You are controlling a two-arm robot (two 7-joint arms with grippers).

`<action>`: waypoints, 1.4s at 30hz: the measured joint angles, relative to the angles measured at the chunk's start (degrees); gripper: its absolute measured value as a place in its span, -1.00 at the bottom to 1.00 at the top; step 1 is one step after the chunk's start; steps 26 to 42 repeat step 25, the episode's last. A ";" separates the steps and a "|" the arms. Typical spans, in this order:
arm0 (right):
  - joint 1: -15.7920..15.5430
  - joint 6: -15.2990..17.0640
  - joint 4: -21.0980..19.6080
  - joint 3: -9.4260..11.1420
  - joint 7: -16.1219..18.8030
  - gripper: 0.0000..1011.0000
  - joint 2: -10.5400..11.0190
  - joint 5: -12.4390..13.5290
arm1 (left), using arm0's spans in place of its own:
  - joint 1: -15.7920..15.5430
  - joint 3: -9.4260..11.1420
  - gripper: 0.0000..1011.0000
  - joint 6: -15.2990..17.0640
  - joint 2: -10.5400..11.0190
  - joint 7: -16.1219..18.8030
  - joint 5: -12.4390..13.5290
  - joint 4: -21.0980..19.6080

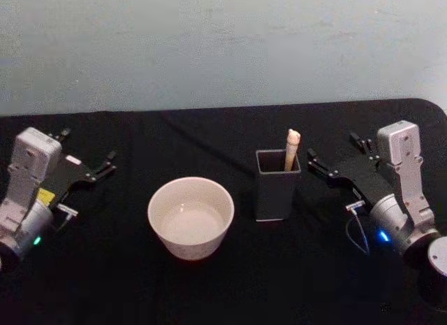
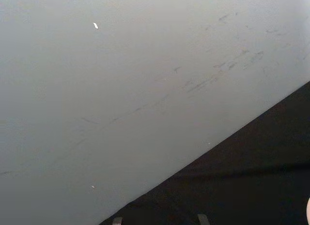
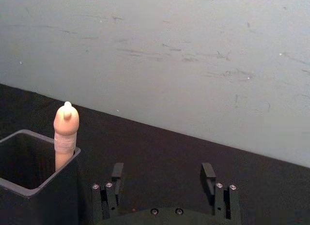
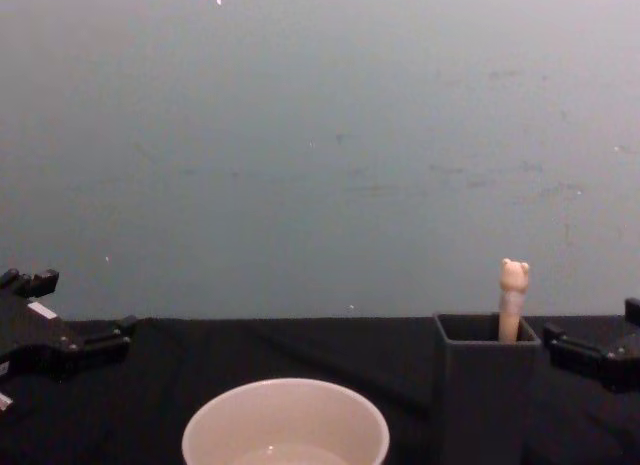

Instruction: Pick up the stirring spoon with one hand, stir inside the cup, then place it back in its original position.

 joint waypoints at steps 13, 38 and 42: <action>0.00 0.00 0.00 -0.01 0.00 0.98 0.00 0.00 | 0.00 0.00 0.98 0.00 0.00 0.00 0.00 0.00; 0.00 0.00 0.01 -0.01 0.00 0.98 0.00 0.00 | 0.00 0.00 0.98 0.00 0.00 0.00 0.00 0.00; 0.00 0.00 0.01 -0.01 0.00 0.98 0.00 0.00 | 0.00 0.00 0.98 0.00 0.00 0.00 0.00 0.00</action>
